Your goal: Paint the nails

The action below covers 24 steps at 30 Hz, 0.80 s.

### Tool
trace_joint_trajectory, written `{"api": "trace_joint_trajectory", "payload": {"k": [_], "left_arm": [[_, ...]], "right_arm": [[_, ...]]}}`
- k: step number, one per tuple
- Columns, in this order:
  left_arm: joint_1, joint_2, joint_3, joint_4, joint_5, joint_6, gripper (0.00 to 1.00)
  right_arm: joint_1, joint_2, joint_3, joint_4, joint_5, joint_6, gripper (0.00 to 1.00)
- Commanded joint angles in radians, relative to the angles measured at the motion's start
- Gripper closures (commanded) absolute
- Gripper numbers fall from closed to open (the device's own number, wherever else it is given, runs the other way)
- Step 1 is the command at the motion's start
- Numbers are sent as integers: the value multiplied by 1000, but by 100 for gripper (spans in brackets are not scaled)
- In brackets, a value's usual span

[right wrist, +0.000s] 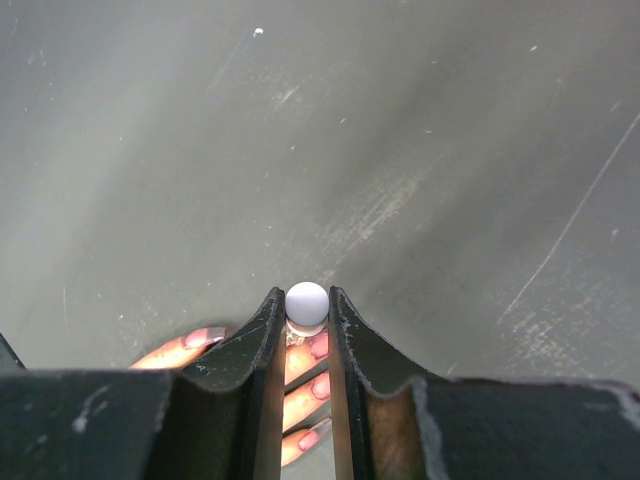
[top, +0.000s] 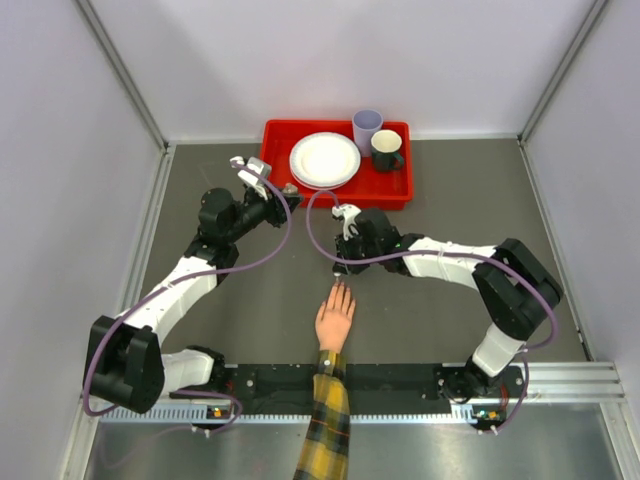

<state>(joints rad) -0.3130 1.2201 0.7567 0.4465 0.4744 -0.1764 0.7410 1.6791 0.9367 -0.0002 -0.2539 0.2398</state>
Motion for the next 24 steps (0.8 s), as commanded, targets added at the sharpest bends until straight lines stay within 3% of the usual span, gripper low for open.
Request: {"api": "trace_joint_trajectory", "payload": {"k": [1,24], "left_arm": [[5,-25,-5,43,-2,12,100],[5,-28,-7,52,1,3,100]], "right_arm": [[-18,7,28,28,11,4,100],[12,-101,42,-58,25,-33,100]]}}
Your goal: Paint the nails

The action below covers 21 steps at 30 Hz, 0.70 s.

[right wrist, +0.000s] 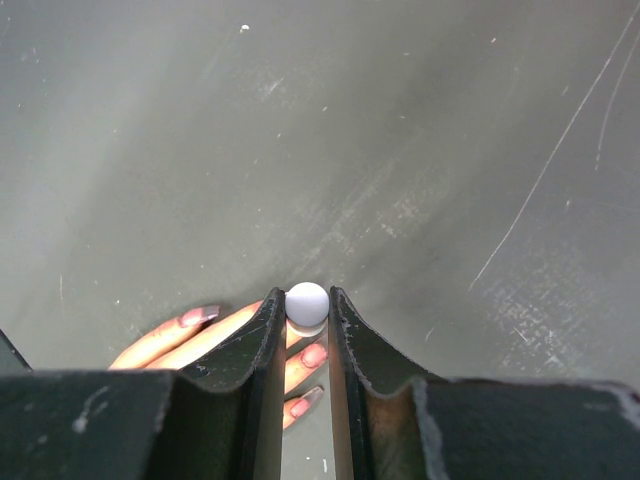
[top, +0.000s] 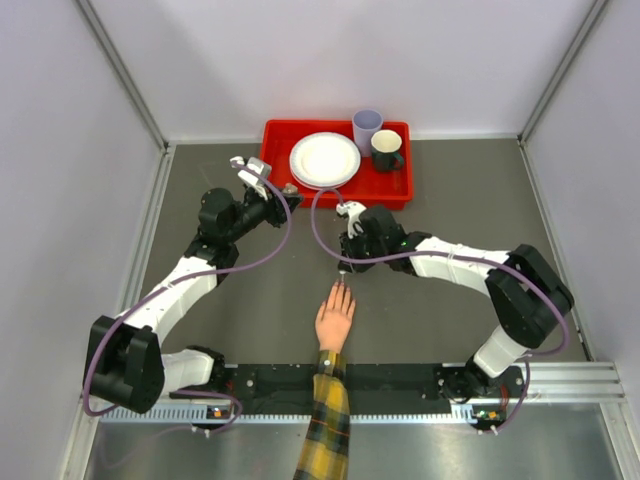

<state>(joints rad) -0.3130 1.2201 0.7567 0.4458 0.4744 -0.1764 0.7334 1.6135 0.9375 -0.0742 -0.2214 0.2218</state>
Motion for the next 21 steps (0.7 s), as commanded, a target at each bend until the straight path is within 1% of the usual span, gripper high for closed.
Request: {"api": "trace_joint_trajectory", "payload": {"k": [1,6,21], "left_arm": [[5,-27,-8,53,1,3,100],[5,-28,-8,54,1,3,100],[5,-31,-5,50,0,9,100]], "right_arm": [[23,-29,41,20,-13,-13,100],[32,8,43,60,-65,10,100],[34,63,49,93,-53,13,100]]}}
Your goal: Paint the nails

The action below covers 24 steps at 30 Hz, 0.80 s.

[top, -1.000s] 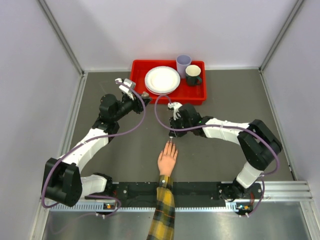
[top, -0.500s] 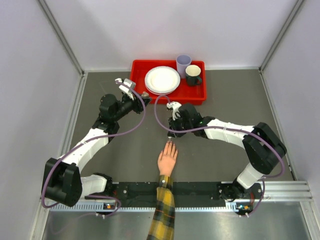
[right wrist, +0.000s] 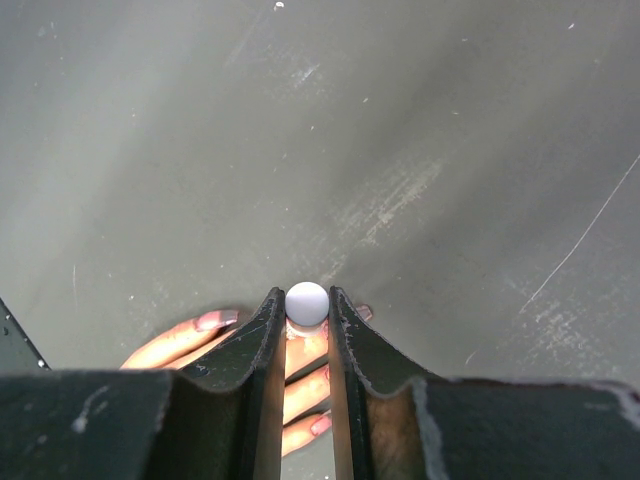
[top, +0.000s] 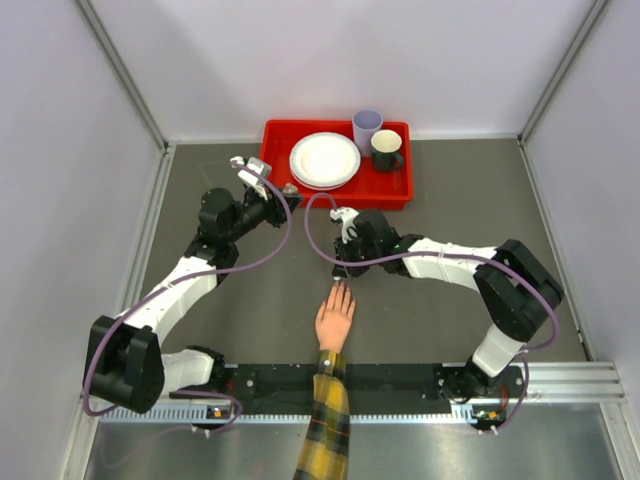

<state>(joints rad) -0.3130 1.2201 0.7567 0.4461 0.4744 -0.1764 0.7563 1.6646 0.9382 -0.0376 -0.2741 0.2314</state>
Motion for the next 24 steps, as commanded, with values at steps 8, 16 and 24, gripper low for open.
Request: {"api": "trace_joint_trajectory", "payload": {"k": [8,16,24], "left_arm": [[3,-33,-8,46,-3,11,100],[5,-30,-8,48,-2,11,100],[5,-24,-5,49,0,9,100]], "right_arm": [[5,6,50,48,29,-1,100],[-15,-3,54,44,39,-7,100],[-32,-17,57,41,47,-12,100]]}}
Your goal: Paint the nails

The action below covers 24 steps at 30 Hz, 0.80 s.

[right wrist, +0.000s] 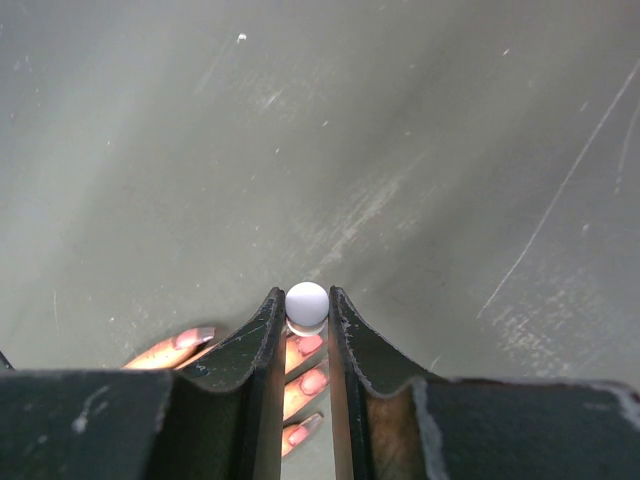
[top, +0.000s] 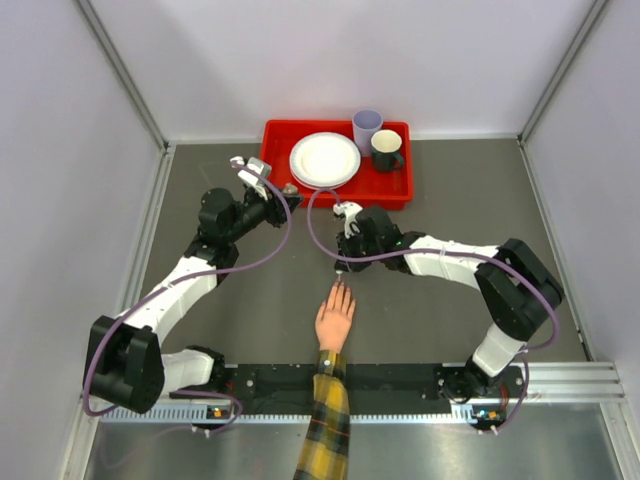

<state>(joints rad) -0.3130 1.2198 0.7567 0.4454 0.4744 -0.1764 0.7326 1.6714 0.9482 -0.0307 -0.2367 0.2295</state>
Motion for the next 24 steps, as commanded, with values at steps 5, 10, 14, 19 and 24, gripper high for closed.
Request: {"api": "trace_joint_trajectory", "payload": {"k": [5,10,14,19,24], "left_arm": [[5,-29,-7,49,0,8,100],[3,-36,-11,53,1,5,100],[5,-37,-8,52,3,3,100],[5,-39,-11,50,1,5,100],[5,-37,-10,49,0,8,100]], "right_arm": [[-10,-68,40,3,-6,-10,100],[24,-93,35,2,-29,-16,100],[45,-84,47,-5,-32,-21,100],[44,-52,38,15,-47,-7,100],[45,-22,44,25,-38,-2,100]]}}
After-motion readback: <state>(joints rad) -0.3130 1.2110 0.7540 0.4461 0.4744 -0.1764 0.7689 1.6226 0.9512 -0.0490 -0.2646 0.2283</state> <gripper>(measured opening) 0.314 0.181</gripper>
